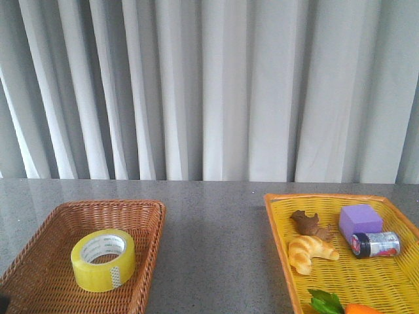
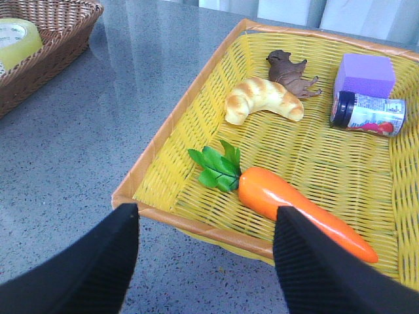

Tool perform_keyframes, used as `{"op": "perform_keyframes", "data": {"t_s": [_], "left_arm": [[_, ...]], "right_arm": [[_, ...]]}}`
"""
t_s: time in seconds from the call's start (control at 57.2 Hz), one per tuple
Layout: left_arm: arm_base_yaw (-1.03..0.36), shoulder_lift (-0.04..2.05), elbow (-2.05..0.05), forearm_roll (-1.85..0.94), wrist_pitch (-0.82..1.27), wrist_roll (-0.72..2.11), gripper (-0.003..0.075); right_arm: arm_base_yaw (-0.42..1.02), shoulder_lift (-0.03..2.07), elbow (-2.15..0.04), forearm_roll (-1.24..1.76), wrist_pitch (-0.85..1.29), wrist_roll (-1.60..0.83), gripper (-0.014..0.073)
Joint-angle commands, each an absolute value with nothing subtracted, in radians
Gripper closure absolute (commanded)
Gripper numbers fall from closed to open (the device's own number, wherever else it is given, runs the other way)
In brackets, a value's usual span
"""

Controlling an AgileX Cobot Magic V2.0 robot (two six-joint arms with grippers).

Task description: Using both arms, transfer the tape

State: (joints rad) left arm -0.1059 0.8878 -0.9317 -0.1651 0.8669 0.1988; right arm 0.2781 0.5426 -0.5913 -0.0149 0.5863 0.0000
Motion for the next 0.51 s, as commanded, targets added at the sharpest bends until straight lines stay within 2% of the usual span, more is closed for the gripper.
{"op": "perform_keyframes", "data": {"t_s": [0.0, 0.157, 0.245, 0.332, 0.489], "left_arm": [[-0.113, 0.777, -0.824, -0.178, 0.714, 0.232, 0.0213], [-0.113, 0.621, -0.672, -0.177, 0.629, 0.232, 0.0225], [-0.113, 0.565, -0.618, -0.17, 0.599, 0.226, 0.0269], [-0.113, 0.536, -0.586, -0.171, 0.582, 0.221, 0.0348], [-0.113, 0.532, -0.575, -0.171, 0.576, 0.221, 0.0528]], "right_arm": [[0.272, 0.546, -0.617, -0.022, 0.519, -0.007, 0.014], [0.272, 0.546, -0.617, -0.022, 0.518, -0.007, 0.014], [0.272, 0.546, -0.617, -0.022, 0.518, -0.007, 0.0146], [0.272, 0.546, -0.617, -0.022, 0.519, -0.007, 0.0183], [0.272, 0.546, -0.615, -0.022, 0.52, -0.007, 0.0345]]}}
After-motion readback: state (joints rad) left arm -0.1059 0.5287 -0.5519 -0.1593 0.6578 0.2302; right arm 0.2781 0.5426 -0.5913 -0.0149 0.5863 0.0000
